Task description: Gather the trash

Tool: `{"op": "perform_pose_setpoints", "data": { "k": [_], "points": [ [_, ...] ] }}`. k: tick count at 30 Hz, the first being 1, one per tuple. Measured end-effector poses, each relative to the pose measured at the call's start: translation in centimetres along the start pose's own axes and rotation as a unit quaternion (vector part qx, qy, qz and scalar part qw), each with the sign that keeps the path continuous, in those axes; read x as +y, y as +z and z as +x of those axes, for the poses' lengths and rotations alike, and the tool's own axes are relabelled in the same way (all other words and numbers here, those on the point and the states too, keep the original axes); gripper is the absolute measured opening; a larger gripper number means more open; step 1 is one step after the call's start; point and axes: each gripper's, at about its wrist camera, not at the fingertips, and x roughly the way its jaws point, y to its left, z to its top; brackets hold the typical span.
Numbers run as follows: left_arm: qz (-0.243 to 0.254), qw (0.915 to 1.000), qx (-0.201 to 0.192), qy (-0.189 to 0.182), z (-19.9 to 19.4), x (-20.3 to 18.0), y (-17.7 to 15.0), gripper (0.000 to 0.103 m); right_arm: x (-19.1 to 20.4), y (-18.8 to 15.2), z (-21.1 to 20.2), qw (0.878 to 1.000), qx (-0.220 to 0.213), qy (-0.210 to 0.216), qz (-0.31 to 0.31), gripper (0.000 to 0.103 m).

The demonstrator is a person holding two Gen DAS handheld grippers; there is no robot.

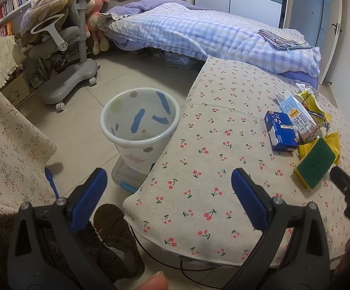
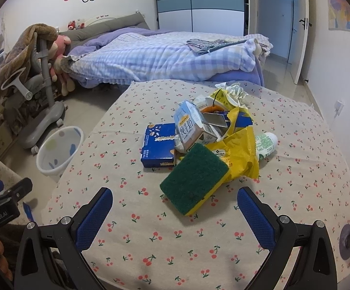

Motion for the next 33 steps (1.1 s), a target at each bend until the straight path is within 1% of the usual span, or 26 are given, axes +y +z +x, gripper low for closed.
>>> {"op": "perform_pose_setpoints", "data": {
  "k": [3, 8, 10, 12, 15, 16, 19, 20, 22, 23, 24, 25, 27, 28, 29, 31, 33],
  "points": [
    [0.003, 1.0000, 0.002, -0.007, -0.2, 0.4, 0.2, 0.102, -0.1, 0.9, 0.0, 1.000, 0.018, -0.007, 0.001, 0.103],
    [0.016, 0.9997, 0.011, -0.017, -0.4, 0.5, 1.3, 0.102, -1.0, 2.1, 0.1, 0.997, 0.076, -0.002, 0.023, 0.103],
    [0.023, 0.9993, 0.024, -0.015, -0.1, 0.2, 2.1, 0.102, -1.9, 2.9, -0.1, 0.996, 0.086, 0.004, 0.033, 0.103],
    [0.039, 0.9984, 0.035, -0.022, -0.1, -0.5, 3.1, 0.102, -3.0, 3.7, -0.2, 0.995, 0.085, 0.002, 0.041, 0.103],
    [0.082, 0.9946, 0.050, -0.038, 0.0, -2.5, 4.5, 0.102, -6.4, 5.1, 0.0, 0.994, 0.079, -0.015, 0.072, 0.103],
    [0.095, 0.9930, 0.056, -0.043, 0.3, -3.2, 4.9, 0.102, -8.1, 5.5, 0.5, 0.992, 0.080, -0.022, 0.092, 0.103],
    [0.136, 0.9849, 0.080, -0.071, 2.1, -6.2, 6.2, 0.102, -12.2, 5.9, 2.1, 0.986, 0.084, -0.039, 0.136, 0.103],
    [0.143, 0.9826, 0.087, -0.081, 2.8, -7.0, 6.5, 0.102, -13.5, 5.8, 2.8, 0.983, 0.088, -0.046, 0.155, 0.103],
    [0.140, 0.9796, 0.102, -0.102, 4.5, -8.5, 7.0, 0.102, -15.8, 5.5, 4.5, 0.975, 0.100, -0.044, 0.194, 0.103],
    [0.134, 0.9784, 0.110, -0.113, 5.4, -9.2, 7.1, 0.102, -16.8, 5.3, 5.7, 0.969, 0.113, -0.038, 0.215, 0.103],
    [0.125, 0.9771, 0.118, -0.125, 6.5, -9.9, 7.3, 0.102, -17.6, 5.4, 6.9, 0.964, 0.129, -0.031, 0.231, 0.103],
    [0.119, 0.9765, 0.122, -0.131, 7.2, -10.4, 7.3, 0.102, -18.1, 5.5, 7.6, 0.962, 0.135, -0.028, 0.237, 0.103],
    [0.107, 0.9740, 0.140, -0.142, 9.3, -11.5, 7.6, 0.098, -18.6, 6.0, 8.5, 0.961, 0.134, -0.026, 0.241, 0.103],
    [0.104, 0.9706, 0.154, -0.153, 10.1, -12.1, 7.7, 0.093, -18.8, 6.4, 9.0, 0.961, 0.134, -0.028, 0.241, 0.103],
    [0.102, 0.9675, 0.162, -0.165, 10.6, -12.8, 7.8, 0.092, -19.1, 6.7, 9.5, 0.961, 0.134, -0.031, 0.242, 0.103],
    [0.088, 0.9597, 0.169, -0.206, 11.7, -13.8, 8.3, 0.092, -19.5, 6.9, 10.2, 0.960, 0.134, -0.037, 0.243, 0.103],
    [0.082, 0.9560, 0.176, -0.220, 12.6, -14.7, 8.5, 0.091, -19.9, 6.7, 11.5, 0.956, 0.148, -0.044, 0.250, 0.102]
  ]
}}
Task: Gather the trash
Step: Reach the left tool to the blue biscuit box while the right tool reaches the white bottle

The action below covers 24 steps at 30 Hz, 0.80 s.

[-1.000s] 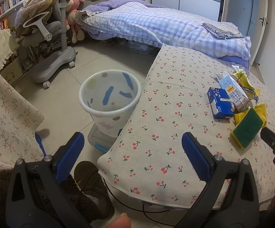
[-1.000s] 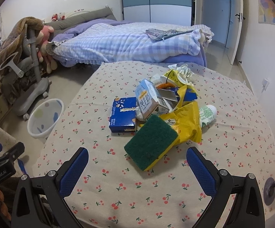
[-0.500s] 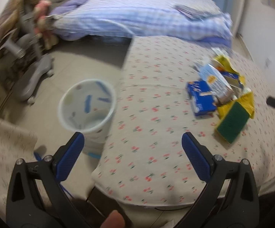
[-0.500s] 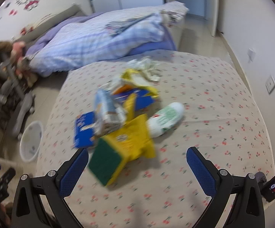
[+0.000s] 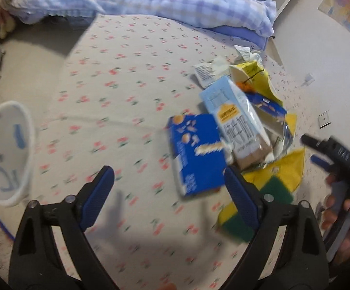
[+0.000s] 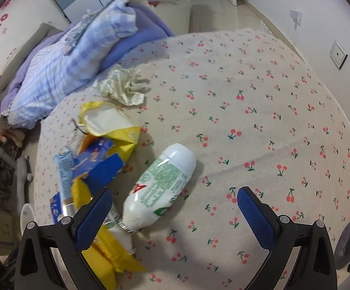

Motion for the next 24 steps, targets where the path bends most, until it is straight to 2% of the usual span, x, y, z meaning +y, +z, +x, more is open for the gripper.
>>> {"op": "perform_pose_setpoints", "data": {
  "k": [2, 4, 9, 11, 12, 13, 19, 24],
  "points": [
    [-0.007, 0.9996, 0.018, -0.023, 1.6, -0.3, 0.6, 0.083, -0.4, 0.2, 1.2, 1.000, 0.013, -0.001, 0.005, 0.099],
    [-0.011, 0.9988, 0.035, -0.031, 2.9, -0.8, 1.0, 0.080, -0.6, 0.4, 2.0, 1.000, 0.021, -0.001, 0.004, 0.097],
    [0.005, 0.9986, 0.039, -0.035, 4.2, -3.1, 1.7, 0.080, -0.3, 0.5, 2.9, 1.000, 0.027, -0.003, -0.015, 0.096],
    [0.018, 0.9987, 0.041, -0.026, 4.4, -4.0, 1.8, 0.080, -0.3, 0.6, 3.2, 0.999, 0.030, 0.003, -0.012, 0.093],
    [0.025, 0.9987, 0.042, -0.017, 4.7, -4.3, 2.0, 0.080, -0.2, 0.6, 3.2, 0.999, 0.031, 0.005, -0.010, 0.086],
    [0.030, 0.9985, 0.044, -0.010, 5.0, -4.4, 2.0, 0.080, -0.2, 0.6, 3.5, 0.999, 0.035, 0.009, -0.009, 0.084],
    [0.043, 0.9966, 0.070, -0.002, 5.5, -4.3, 1.5, 0.080, 0.0, 0.6, 4.3, 0.998, 0.055, 0.030, 0.000, 0.084],
    [0.071, 0.9941, 0.082, 0.001, 5.6, -4.3, 0.0, 0.080, 0.1, 0.6, 4.6, 0.998, 0.058, 0.029, 0.000, 0.084]
  ]
}}
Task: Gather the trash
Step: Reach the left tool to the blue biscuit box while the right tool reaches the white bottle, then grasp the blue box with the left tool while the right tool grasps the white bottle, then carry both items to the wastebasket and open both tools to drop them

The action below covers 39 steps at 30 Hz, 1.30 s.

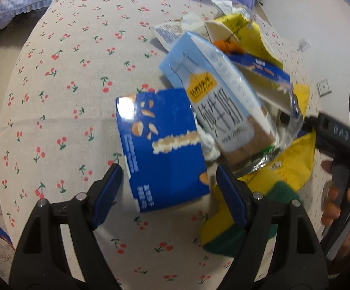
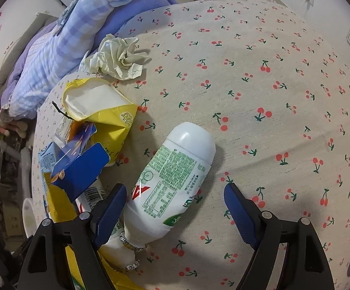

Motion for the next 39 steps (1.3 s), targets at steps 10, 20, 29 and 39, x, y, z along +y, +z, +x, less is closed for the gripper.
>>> {"op": "perform_pose_setpoints", "data": {
  "k": [10, 20, 29, 39],
  "points": [
    [0.005, 0.9994, -0.022, 0.027, -0.9, 1.9, -1.4, 0.063, 1.6, -0.8, 0.4, 0.997, -0.021, -0.060, -0.051, 0.045],
    [-0.020, 0.9976, -0.057, 0.036, -5.2, 6.5, -2.7, 0.063, -0.7, -0.9, -2.7, 0.998, -0.047, -0.031, -0.032, 0.043],
    [-0.046, 0.9931, -0.095, 0.051, -9.0, 9.1, -4.1, 0.063, 2.0, -1.9, -7.5, 0.994, -0.091, 0.013, -0.061, 0.043],
    [-0.126, 0.9801, -0.130, 0.081, -12.8, 17.1, -6.6, 0.063, 12.6, -5.1, -9.7, 0.979, -0.111, 0.089, -0.148, 0.043]
  ]
}}
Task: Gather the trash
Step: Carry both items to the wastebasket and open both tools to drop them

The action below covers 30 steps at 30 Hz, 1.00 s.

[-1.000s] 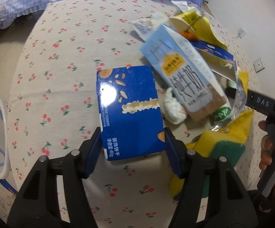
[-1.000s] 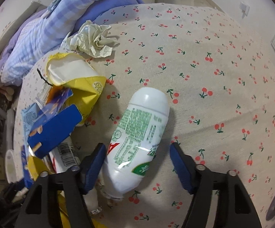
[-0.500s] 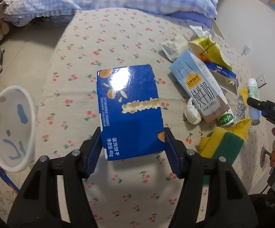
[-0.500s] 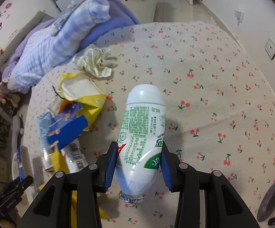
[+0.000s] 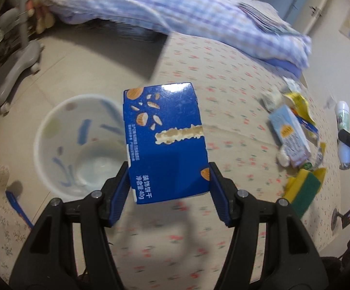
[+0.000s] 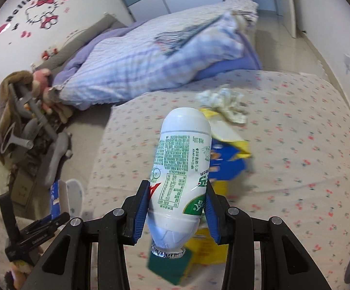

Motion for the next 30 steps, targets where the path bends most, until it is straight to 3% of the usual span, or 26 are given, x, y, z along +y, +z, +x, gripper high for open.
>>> {"op": "perform_pose_setpoints", "data": {
  "k": [9, 18, 19, 22, 23, 30],
  "points": [
    [-0.049, 0.9979, 0.013, 0.041, 2.1, 7.3, -0.4, 0.063, 8.9, -1.7, 5.5, 0.997, 0.045, 0.034, -0.054, 0.043],
    [-0.062, 0.9959, 0.022, 0.061, 4.3, 10.5, -0.1, 0.064, 15.7, -3.9, 12.3, 0.991, 0.093, 0.047, -0.084, 0.043],
    [-0.065, 0.9958, 0.022, 0.060, 4.3, 10.7, -0.1, 0.066, 16.0, -4.0, 12.6, 0.991, 0.095, 0.047, -0.086, 0.043],
    [-0.070, 0.9947, 0.008, 0.075, 3.1, 10.9, -0.4, 0.094, 17.1, -4.4, 13.6, 0.989, 0.099, 0.051, -0.095, 0.043],
    [-0.071, 0.9939, 0.000, 0.084, 2.6, 11.1, -0.5, 0.097, 17.5, -4.6, 13.9, 0.989, 0.100, 0.053, -0.099, 0.043],
    [-0.088, 0.9825, -0.006, 0.164, -0.2, 13.9, -2.3, 0.099, 21.5, -5.3, 15.1, 0.983, 0.103, 0.083, -0.129, 0.043]
  ]
}}
